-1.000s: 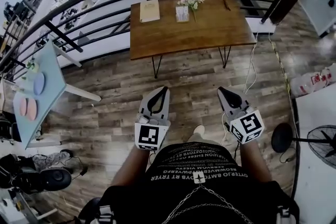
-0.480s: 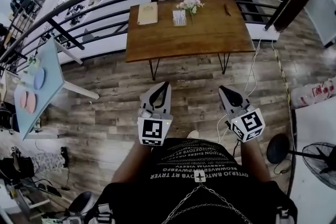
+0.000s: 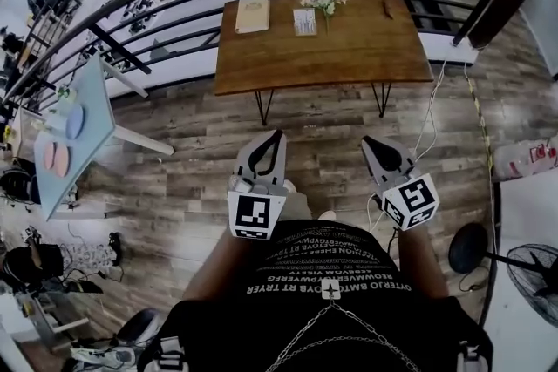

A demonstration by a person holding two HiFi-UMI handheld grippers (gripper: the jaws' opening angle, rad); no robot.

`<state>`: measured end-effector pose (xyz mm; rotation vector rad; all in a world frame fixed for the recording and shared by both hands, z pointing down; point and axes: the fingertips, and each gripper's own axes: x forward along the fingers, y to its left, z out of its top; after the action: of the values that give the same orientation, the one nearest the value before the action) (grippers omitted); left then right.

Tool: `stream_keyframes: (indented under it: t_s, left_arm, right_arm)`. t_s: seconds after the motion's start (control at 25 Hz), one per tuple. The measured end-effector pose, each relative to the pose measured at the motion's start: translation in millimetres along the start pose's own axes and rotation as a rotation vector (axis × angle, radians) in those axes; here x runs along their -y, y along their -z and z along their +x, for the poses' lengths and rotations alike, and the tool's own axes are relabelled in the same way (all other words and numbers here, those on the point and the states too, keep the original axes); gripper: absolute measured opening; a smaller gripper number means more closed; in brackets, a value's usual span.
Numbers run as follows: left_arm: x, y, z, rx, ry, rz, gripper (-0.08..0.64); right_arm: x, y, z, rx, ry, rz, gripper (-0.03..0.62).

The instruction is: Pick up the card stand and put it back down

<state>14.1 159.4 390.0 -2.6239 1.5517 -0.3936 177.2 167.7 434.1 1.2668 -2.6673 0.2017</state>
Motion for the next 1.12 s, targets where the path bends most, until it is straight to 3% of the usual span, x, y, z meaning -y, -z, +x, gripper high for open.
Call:
stream_keyframes:
  t_s: [0.24,0.6,1.12]
  left_arm:
    - [-12.2,15.1,14.0,-0.039,-0.022,-0.017,0.029]
    - [-16.4,12.4,67.2,-0.025,0.026,-0.025,0.029]
    - [-79.2,3.5,144.7,-0.017,0.006,-0.036,0.029]
  right_arm:
    - [17.2,-1.6,13.9,0.010,0.017,0.005,0.015]
    - [58.9,-14.3,39.3,0.013,0.075,-0.011,0.015]
    - [111.5,-43.4,109.1,0.015,0.096,-0.027,0.015]
